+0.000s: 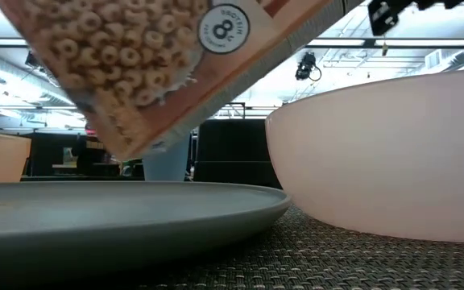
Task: Arrange a breakfast setting
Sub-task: Pour the cereal from the cereal box into the light orange bowl
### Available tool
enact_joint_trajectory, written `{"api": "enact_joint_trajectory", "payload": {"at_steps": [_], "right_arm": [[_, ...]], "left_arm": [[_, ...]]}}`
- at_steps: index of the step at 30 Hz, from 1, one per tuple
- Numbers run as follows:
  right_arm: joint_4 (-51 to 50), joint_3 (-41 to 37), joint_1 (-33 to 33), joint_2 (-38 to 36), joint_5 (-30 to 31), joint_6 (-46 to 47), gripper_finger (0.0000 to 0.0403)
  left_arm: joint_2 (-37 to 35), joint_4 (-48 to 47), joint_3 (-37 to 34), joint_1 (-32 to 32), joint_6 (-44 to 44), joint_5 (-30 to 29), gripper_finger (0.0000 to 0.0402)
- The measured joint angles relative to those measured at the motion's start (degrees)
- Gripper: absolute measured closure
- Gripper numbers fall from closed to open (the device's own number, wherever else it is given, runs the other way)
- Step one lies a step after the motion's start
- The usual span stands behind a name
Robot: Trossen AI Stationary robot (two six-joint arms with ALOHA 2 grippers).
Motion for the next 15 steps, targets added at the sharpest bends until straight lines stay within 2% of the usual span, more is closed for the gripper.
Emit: {"api": "enact_joint_trajectory", "payload": {"at_steps": [4,10,13,15], "right_arm": [[-1.6,5.5,0.5,5.9,0.3,-4.3,0.0346],[-12.9,16.1,0.6,9.9,4.6,-5.3,0.0263],[-18.0,20.3,0.4,10.6,4.2,-4.9,0.0242],[-17.6,21.6,0.4,11.1,1.9,-5.2,0.0238]], "left_arm": [[0.0,0.0,0.0,2.6,-0.4,-0.3,0.0275],[0.0,-0.1,0.0,4.3,-0.9,0.4,0.0275],[0.0,-0.1,0.0,4.2,-2.0,1.1,0.0275],[0.0,0.0,0.0,3.9,-2.6,1.2,0.0275]]}}
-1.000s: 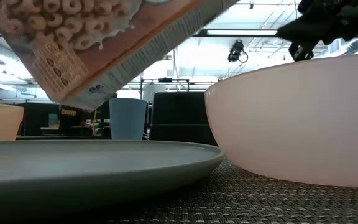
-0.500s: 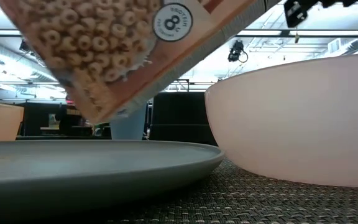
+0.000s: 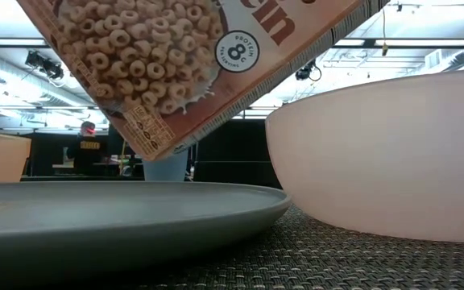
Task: Arrange a breakfast setting
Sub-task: Pour the cereal from the cereal box into the light orange bowl
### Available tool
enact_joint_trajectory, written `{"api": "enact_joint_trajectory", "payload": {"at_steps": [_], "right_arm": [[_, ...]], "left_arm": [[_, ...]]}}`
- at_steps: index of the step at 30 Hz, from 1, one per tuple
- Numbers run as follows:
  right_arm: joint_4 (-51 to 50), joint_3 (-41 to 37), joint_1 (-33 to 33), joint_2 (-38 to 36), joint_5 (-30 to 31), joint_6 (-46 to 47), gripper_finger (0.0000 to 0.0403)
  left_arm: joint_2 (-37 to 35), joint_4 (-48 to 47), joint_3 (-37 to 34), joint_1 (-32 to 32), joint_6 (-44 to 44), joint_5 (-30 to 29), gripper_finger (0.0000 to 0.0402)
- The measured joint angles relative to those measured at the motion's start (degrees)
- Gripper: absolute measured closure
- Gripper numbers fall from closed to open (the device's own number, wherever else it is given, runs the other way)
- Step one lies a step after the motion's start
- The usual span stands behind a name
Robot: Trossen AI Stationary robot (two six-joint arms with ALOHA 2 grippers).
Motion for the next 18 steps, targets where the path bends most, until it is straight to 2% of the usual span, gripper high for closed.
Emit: {"api": "enact_joint_trajectory", "payload": {"at_steps": [4,18], "right_arm": [[2.1,0.9,0.0,2.6,-1.4,-0.4,0.0238],[11.3,1.0,1.0,10.2,3.7,1.9,0.0238]], "left_arm": [[0.0,0.0,0.0,-0.3,-0.2,0.8,0.0275],[0.0,-0.1,0.0,-0.7,3.7,0.9,0.0275]]}}
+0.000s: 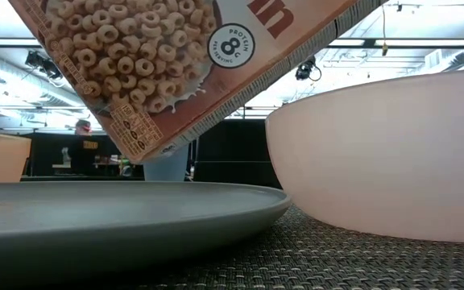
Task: Arrange a breakfast setting
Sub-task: Pour the cereal from the cereal box into the light orange bowl
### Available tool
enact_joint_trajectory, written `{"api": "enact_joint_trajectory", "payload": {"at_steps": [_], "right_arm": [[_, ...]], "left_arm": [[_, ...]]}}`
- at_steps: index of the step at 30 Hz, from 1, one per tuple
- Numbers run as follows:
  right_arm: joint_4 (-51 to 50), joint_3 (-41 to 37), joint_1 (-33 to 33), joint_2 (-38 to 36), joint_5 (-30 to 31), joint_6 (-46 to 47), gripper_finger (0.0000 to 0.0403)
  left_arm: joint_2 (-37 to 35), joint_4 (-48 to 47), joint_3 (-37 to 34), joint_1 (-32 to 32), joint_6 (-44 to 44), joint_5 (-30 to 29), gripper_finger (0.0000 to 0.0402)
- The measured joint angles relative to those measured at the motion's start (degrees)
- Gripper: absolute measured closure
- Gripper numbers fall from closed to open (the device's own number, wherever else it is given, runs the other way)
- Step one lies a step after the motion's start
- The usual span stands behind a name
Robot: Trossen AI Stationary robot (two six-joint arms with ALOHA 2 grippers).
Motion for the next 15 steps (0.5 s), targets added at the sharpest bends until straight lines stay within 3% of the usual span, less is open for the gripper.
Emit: {"api": "enact_joint_trajectory", "payload": {"at_steps": [11,15], "right_arm": [[3.0,0.6,0.3,4.3,0.5,1.2,0.0239],[2.1,0.6,0.3,4.1,0.3,0.9,0.0257]], "left_arm": [[0.0,0.1,0.0,0.1,0.2,0.0,0.0275],[0.0,0.1,0.0,0.1,0.1,0.0,0.0274]]}}
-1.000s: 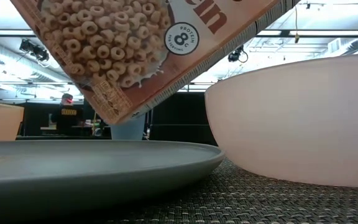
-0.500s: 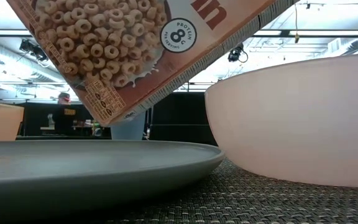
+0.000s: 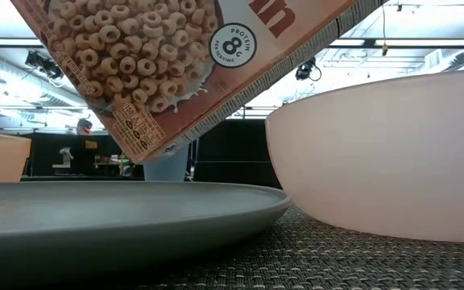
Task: Arrange a breakfast setting
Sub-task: Pour the cereal from the cereal box into the light orange bowl
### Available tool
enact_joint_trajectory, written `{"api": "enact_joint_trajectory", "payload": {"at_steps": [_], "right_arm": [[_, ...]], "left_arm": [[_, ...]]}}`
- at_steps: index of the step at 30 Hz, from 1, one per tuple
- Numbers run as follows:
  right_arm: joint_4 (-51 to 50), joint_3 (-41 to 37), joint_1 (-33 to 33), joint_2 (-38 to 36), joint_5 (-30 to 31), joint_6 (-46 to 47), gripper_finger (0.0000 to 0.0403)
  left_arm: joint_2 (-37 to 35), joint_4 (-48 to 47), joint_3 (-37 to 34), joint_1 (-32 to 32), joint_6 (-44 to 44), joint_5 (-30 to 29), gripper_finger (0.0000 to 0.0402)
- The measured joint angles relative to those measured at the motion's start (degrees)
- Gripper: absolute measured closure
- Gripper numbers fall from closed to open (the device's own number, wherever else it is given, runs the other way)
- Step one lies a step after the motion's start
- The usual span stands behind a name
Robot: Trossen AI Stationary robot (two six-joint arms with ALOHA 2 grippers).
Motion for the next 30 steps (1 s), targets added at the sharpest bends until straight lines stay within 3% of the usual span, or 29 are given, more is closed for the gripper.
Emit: {"api": "enact_joint_trajectory", "payload": {"at_steps": [9,17,26,30], "right_arm": [[-4.3,0.0,0.0,0.0,-0.2,0.7,0.0391],[-4.7,0.0,0.0,-0.1,-0.2,0.9,0.0396],[-4.9,0.0,0.0,0.0,-0.2,2.6,0.0398],[-4.7,0.0,0.0,0.0,-0.2,3.3,0.0398]], "left_arm": [[0.0,-0.1,0.0,0.1,0.4,0.0,0.0272],[0.0,-0.6,0.0,0.0,-2.2,-5.0,0.0256],[-0.6,0.2,0.0,-1.7,-4.7,-7.1,0.0146],[-1.3,0.1,-0.1,-5.7,-6.1,-15.4,0.0124]]}}
